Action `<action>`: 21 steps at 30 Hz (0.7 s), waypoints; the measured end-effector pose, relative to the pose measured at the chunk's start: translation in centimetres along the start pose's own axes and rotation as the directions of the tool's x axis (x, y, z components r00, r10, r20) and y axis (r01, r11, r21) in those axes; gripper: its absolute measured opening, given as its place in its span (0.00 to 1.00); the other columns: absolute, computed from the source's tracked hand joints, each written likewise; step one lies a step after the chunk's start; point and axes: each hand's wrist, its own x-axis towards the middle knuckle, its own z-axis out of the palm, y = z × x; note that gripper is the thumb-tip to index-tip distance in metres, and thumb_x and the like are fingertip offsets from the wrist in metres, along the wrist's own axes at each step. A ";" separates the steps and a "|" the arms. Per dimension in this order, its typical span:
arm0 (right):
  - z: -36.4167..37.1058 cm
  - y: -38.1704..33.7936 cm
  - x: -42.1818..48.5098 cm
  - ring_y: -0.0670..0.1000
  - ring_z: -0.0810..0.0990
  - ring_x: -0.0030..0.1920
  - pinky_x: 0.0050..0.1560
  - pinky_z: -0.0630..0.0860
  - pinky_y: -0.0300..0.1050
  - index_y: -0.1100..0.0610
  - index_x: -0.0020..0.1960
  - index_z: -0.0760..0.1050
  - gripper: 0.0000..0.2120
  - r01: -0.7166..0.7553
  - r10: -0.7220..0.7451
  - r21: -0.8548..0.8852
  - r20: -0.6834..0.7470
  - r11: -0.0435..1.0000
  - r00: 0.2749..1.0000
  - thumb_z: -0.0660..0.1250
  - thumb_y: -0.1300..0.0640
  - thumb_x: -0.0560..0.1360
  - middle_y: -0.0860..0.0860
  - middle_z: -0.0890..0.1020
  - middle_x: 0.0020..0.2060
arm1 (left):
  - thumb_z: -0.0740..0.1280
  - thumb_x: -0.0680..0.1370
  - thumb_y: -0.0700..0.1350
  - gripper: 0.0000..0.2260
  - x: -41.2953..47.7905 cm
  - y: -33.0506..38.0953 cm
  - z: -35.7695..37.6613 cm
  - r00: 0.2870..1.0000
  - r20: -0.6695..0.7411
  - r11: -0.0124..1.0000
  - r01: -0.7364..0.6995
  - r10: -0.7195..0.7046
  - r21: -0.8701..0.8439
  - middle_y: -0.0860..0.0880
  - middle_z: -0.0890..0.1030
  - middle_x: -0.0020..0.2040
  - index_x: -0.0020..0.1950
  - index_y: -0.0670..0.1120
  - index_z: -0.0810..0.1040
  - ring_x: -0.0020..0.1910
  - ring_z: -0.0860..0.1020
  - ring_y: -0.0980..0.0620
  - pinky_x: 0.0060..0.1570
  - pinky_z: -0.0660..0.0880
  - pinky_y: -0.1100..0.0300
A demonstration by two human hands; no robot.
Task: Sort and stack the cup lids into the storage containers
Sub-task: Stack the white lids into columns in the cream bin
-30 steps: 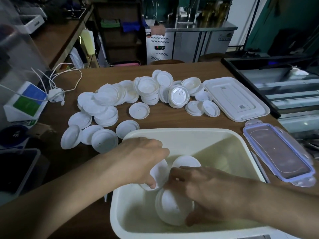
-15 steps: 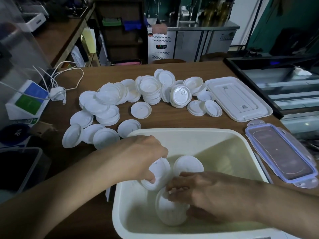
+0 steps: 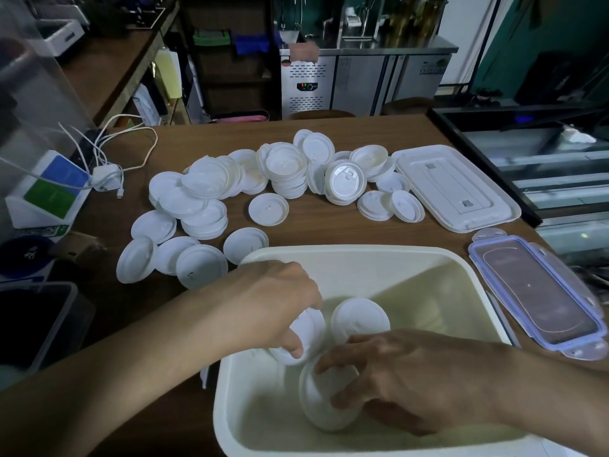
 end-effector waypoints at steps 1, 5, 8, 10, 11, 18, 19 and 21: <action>0.0 0.0 -0.1 0.48 0.69 0.74 0.67 0.75 0.54 0.43 0.66 0.79 0.16 -0.006 0.006 0.001 0.006 1.000 1.000 0.64 0.54 0.80 0.44 0.66 0.76 | 0.76 0.74 0.59 0.20 0.1 0.1 -0.1 1.000 0.002 1.000 -0.002 0.002 0.005 0.55 0.71 0.47 0.62 0.55 0.79 0.50 0.75 0.50 0.47 0.78 0.50; -0.1 -0.3 0.0 0.49 0.69 0.73 0.66 0.77 0.52 0.42 0.67 0.78 0.16 -0.014 0.015 -0.040 0.011 0.999 1.000 0.63 0.54 0.82 0.43 0.65 0.77 | 0.76 0.75 0.56 0.25 0.7 0.7 -0.1 0.999 0.054 1.000 0.000 -0.001 0.028 0.56 0.66 0.47 0.71 0.57 0.75 0.51 0.71 0.49 0.48 0.76 0.53; 0.0 -0.7 0.1 0.51 0.72 0.70 0.59 0.81 0.52 0.41 0.67 0.78 0.16 -0.022 0.023 -0.084 0.009 0.996 1.000 0.63 0.53 0.82 0.43 0.66 0.77 | 0.77 0.75 0.54 0.27 0.9 1.1 -0.1 0.997 0.074 0.999 -0.001 -0.003 0.054 0.52 0.74 0.55 0.73 0.54 0.75 0.55 0.75 0.47 0.52 0.77 0.51; 0.1 -0.6 -0.1 0.51 0.72 0.70 0.57 0.81 0.52 0.41 0.67 0.78 0.15 -0.021 0.021 -0.094 0.005 0.995 1.000 0.62 0.53 0.83 0.43 0.66 0.77 | 0.77 0.76 0.54 0.28 1.0 1.1 -0.2 0.996 0.084 0.999 0.001 -0.005 0.046 0.50 0.76 0.60 0.74 0.54 0.74 0.59 0.76 0.45 0.55 0.77 0.51; 0.0 -0.6 -0.1 0.51 0.72 0.71 0.58 0.81 0.53 0.42 0.67 0.78 0.16 -0.016 0.016 -0.081 -0.003 0.997 1.000 0.62 0.54 0.82 0.43 0.66 0.77 | 0.77 0.76 0.54 0.28 1.0 1.0 -0.2 0.997 0.081 0.999 -0.002 -0.002 0.043 0.50 0.76 0.60 0.74 0.53 0.75 0.60 0.77 0.45 0.56 0.78 0.51; -2.5 -0.3 -0.4 0.41 0.73 0.69 0.66 0.73 0.38 0.45 0.70 0.76 0.15 -0.047 0.062 0.098 -0.150 0.994 0.987 0.64 0.52 0.84 0.40 0.73 0.71 | 0.74 0.75 0.59 0.16 -0.4 0.5 -0.7 1.000 -0.008 1.000 -0.027 0.027 0.004 0.52 0.73 0.46 0.55 0.49 0.79 0.49 0.77 0.46 0.47 0.80 0.47; -3.1 -0.2 -0.5 0.40 0.75 0.66 0.64 0.73 0.34 0.45 0.69 0.76 0.15 -0.053 0.072 0.111 -0.171 0.992 0.983 0.65 0.52 0.84 0.40 0.75 0.68 | 0.74 0.75 0.60 0.16 -0.6 0.4 -1.0 0.999 -0.027 0.999 -0.033 0.032 -0.018 0.52 0.73 0.46 0.52 0.49 0.78 0.49 0.77 0.47 0.47 0.79 0.47; -4.4 0.2 -0.5 0.39 0.76 0.64 0.62 0.73 0.33 0.45 0.69 0.76 0.15 -0.090 0.113 0.112 -0.213 0.990 0.970 0.66 0.51 0.83 0.38 0.76 0.65 | 0.73 0.76 0.60 0.16 -0.8 0.0 -1.5 0.996 -0.079 0.997 -0.051 0.046 -0.060 0.53 0.73 0.47 0.51 0.49 0.77 0.49 0.77 0.49 0.47 0.79 0.47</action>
